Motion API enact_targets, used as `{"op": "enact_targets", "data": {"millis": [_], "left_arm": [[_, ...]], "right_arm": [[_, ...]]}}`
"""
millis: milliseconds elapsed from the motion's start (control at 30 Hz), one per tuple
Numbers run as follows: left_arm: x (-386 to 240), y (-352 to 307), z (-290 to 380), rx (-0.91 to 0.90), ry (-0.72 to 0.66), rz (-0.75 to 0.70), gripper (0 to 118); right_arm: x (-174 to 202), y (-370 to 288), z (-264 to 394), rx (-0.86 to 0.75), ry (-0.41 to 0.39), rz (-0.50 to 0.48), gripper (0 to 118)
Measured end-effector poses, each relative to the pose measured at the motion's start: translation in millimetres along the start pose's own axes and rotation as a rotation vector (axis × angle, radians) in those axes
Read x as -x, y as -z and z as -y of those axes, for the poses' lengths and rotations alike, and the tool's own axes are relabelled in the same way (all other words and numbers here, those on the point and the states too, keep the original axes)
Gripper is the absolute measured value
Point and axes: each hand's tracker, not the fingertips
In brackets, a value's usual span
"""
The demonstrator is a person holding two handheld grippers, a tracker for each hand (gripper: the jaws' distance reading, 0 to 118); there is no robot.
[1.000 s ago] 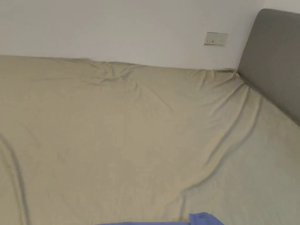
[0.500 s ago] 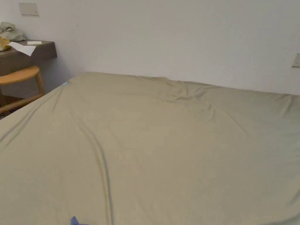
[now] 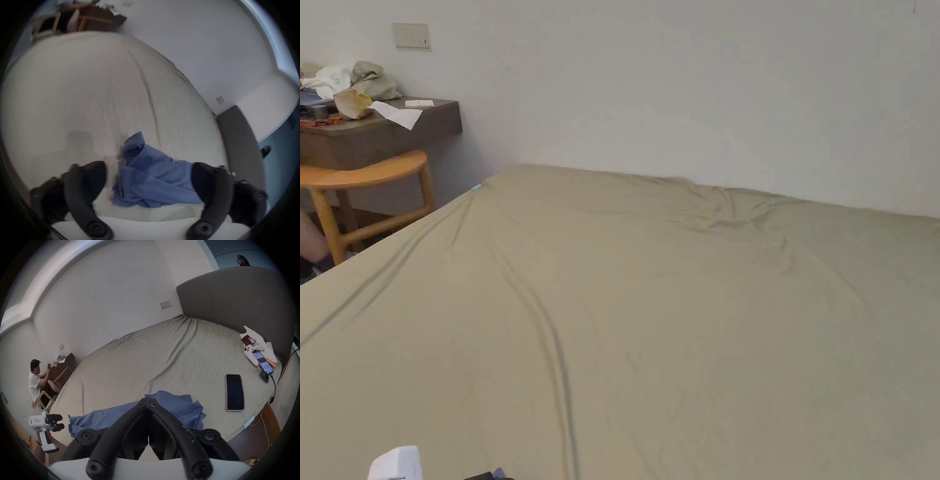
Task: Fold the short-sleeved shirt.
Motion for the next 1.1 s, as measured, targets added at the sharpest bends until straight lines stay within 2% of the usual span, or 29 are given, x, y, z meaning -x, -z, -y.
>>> {"op": "enact_targets", "data": {"millis": [67, 200, 267, 333, 400, 467, 533, 567, 600, 633, 667, 700, 733, 767, 833, 933, 1033, 1100], "left_arm": [[22.7, 13.1, -9.8, 0.053, -0.061, 0.070, 111], [41.5, 42.2, -10.8, 0.112, -0.094, 0.054, 111], [53.9, 56.3, -7.8, 0.180, -0.123, 0.127, 111], [43.6, 50.9, 2.1, 0.105, -0.068, 0.269, 112], [40.9, 62.1, 5.9, 0.136, -0.067, 0.238, 112], [37.1, 69.1, 8.8, 0.121, -0.007, 0.302, 112], [23.0, 79.1, 13.9, 0.165, 0.036, 0.288, 111], [11.4, 81.2, 17.7, 0.188, 0.066, 0.297, 101], [6.5, 86.5, 19.5, 0.239, 0.074, 0.291, 81], [1.9, 90.0, 20.4, 0.245, 0.069, 0.271, 29], [-1.3, 97.8, 21.8, 0.303, 0.046, 0.210, 14], [-8.4, 105.0, 25.0, 0.350, 0.015, 0.111, 14], [-7.0, 102.1, 25.9, 0.312, -0.004, 0.104, 14], [-8.9, 94.9, 22.6, 0.266, -0.023, 0.191, 14], [-10.7, 81.1, 16.5, 0.254, -0.043, 0.178, 14], [-7.8, 50.6, 7.1, 0.219, -0.106, 0.263, 14], [3.0, 19.8, -5.3, 0.244, -0.204, 0.292, 14], [17.2, 3.6, -14.6, 0.174, -0.165, 0.233, 14]], "right_arm": [[3.8, 1.6, -0.9, 0.015, -0.009, 0.007, 2], [21.1, 8.8, -5.0, 0.030, -0.032, 0.002, 2], [31.7, 12.4, -6.0, 0.032, -0.056, -0.030, 2], [41.3, 17.4, -7.1, 0.062, -0.066, -0.093, 2], [49.0, 23.2, -7.6, 0.080, -0.065, -0.126, 2], [54.4, 28.4, -8.2, 0.095, -0.066, -0.144, 2], [61.0, 33.8, -8.2, 0.105, -0.083, -0.156, 2], [64.2, 35.2, -7.7, 0.108, -0.093, -0.152, 2], [66.5, 35.8, -7.1, 0.109, -0.102, -0.149, 2], [67.2, 36.2, -6.5, 0.111, -0.105, -0.152, 2], [66.9, 36.4, -6.2, 0.115, -0.104, -0.156, 2], [66.2, 36.5, -5.8, 0.120, -0.100, -0.162, 2], [64.8, 35.8, -5.1, 0.122, -0.096, -0.162, 2], [63.9, 35.7, -4.5, 0.124, -0.093, -0.158, 2], [59.6, 33.6, -4.0, 0.123, -0.084, -0.138, 2], [49.9, 30.3, -4.8, 0.112, -0.052, -0.119, 2], [42.1, 29.0, -5.2, 0.090, 0.001, -0.098, 2], [38.1, 30.5, -4.7, 0.087, 0.019, -0.097, 2]]}}
